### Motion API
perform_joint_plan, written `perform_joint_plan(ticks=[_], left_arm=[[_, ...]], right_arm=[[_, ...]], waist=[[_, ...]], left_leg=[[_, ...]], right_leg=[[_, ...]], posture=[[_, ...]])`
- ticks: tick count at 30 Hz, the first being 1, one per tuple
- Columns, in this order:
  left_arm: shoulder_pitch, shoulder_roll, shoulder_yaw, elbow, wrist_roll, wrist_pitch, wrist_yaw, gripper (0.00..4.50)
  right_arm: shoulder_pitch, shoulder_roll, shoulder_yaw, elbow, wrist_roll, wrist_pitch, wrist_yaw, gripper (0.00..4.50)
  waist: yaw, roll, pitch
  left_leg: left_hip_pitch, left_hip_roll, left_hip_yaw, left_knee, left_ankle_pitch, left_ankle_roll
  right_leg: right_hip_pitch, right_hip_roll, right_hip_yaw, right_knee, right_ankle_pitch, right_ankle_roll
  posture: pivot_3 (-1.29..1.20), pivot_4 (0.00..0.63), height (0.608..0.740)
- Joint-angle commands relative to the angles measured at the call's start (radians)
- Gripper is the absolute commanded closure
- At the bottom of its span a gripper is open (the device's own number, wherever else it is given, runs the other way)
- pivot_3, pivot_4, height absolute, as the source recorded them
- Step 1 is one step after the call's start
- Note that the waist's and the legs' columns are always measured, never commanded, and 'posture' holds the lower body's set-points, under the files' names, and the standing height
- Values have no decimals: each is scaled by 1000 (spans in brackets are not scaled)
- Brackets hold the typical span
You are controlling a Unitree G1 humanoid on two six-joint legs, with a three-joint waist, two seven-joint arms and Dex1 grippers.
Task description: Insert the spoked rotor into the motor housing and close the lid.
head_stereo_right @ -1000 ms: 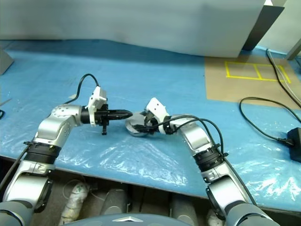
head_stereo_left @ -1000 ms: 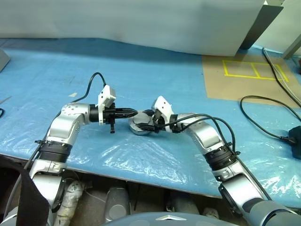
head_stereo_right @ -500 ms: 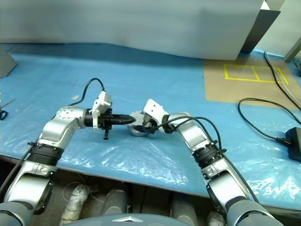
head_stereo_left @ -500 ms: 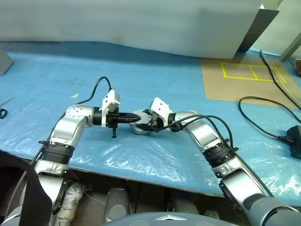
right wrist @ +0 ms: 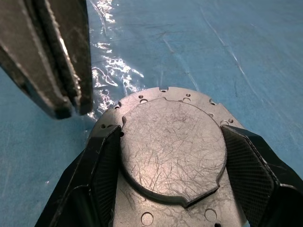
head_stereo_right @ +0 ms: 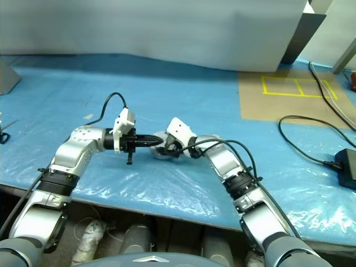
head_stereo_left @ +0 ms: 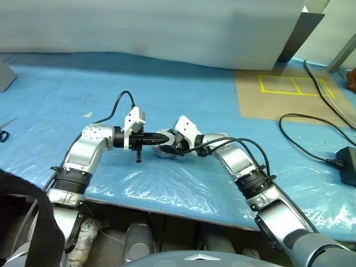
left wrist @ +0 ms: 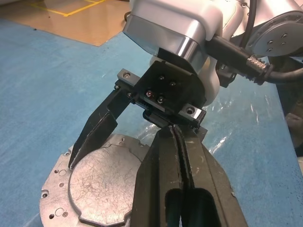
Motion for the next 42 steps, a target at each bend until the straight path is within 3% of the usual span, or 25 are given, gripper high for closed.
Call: perform_joint_plan(ticks=[1, 8, 17, 40, 42], left_arm=[[-27, 9, 21, 17, 9, -29, 7, 4466], [-75, 21, -11, 165, 126, -155, 39, 4466], [-59, 18, -16, 219, 144, -191, -12, 4483], [-72, -22, -91, 385, 317, -339, 65, 4483], [-71, -21, -92, 388, 316, -346, 60, 4500]], right_arm=[[78, -48, 47, 173, -95, 111, -34, 1529], [66, -56, 23, 201, -102, 90, -64, 1529], [69, -51, -17, 147, -55, 136, -47, 1529], [128, -94, -8, 3, -48, 117, -20, 1529], [147, -96, -22, -43, -32, 66, -13, 816]], waist=[[1, 1, 0], [4, 1, -4], [9, 1, -4], [18, -2, -5], [20, -3, -6]], left_leg=[[1, 0, 0, 0, 0, 0], [4, -1, 1, -7, -1, 1], [4, -1, 1, -12, -1, 2], [4, -9, 0, -17, -1, 2], [3, -9, 0, -17, -1, 2]], right_leg=[[1, 0, 0, 0, 0, 0], [4, 0, 1, -9, 0, 0], [1, -1, 1, -10, 0, 1], [0, -14, 1, -15, -4, 8], [1, -14, 1, -17, -5, 9]], posture=[[0, 150, 740], [0, 150, 740], [0, 150, 740], [0, 150, 740], [0, 150, 740]])
